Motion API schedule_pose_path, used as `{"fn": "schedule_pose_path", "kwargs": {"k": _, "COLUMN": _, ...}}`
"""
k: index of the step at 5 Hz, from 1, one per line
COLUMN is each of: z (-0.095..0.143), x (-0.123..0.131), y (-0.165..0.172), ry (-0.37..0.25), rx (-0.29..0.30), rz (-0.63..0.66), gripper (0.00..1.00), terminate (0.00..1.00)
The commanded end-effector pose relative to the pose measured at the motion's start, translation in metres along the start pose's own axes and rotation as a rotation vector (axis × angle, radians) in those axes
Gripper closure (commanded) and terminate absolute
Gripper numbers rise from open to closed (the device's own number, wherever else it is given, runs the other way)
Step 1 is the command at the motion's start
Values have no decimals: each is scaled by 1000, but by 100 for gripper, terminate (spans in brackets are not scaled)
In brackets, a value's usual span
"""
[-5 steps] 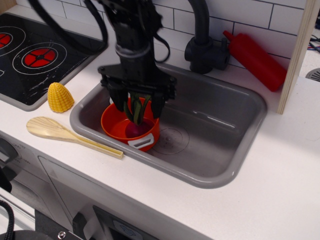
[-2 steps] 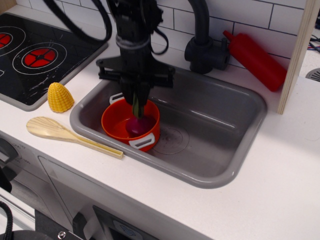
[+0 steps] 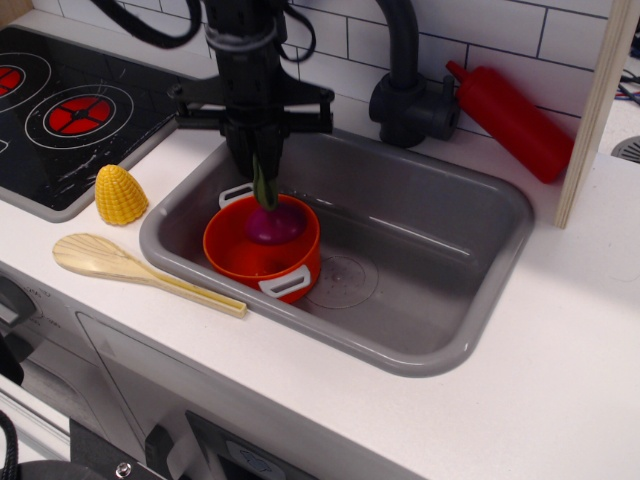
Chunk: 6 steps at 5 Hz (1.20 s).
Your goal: Take beet from pot sink
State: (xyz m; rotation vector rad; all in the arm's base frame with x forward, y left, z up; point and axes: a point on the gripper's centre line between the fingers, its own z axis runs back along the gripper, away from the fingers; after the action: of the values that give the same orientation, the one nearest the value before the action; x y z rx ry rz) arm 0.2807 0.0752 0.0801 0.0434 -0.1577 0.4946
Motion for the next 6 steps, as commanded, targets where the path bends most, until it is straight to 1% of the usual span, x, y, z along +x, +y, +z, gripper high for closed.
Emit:
{"fn": "schedule_pose_path", "kwargs": {"k": 1, "z": 45, "x": 6, "y": -31, "ry": -17, "rx": -110, "rz": 35, "gripper": 100, "terminate": 0}}
{"fn": "schedule_pose_path", "kwargs": {"k": 2, "z": 36, "x": 5, "y": -53, "ry": -57, "rx": -127, "rz": 50, "gripper": 100, "terminate": 0}}
{"fn": "schedule_pose_path", "kwargs": {"k": 3, "z": 22, "x": -1, "y": -73, "ry": -89, "rx": -172, "rz": 39, "gripper": 100, "terminate": 0}}
{"fn": "schedule_pose_path", "kwargs": {"k": 5, "z": 1, "x": -17, "y": -93, "ry": -80, "rx": -149, "rz": 9, "gripper": 100, "terminate": 0}}
{"fn": "schedule_pose_path", "kwargs": {"k": 6, "z": -5, "x": -30, "y": -102, "ry": -75, "rx": -156, "rz": -25, "gripper": 100, "terminate": 0}}
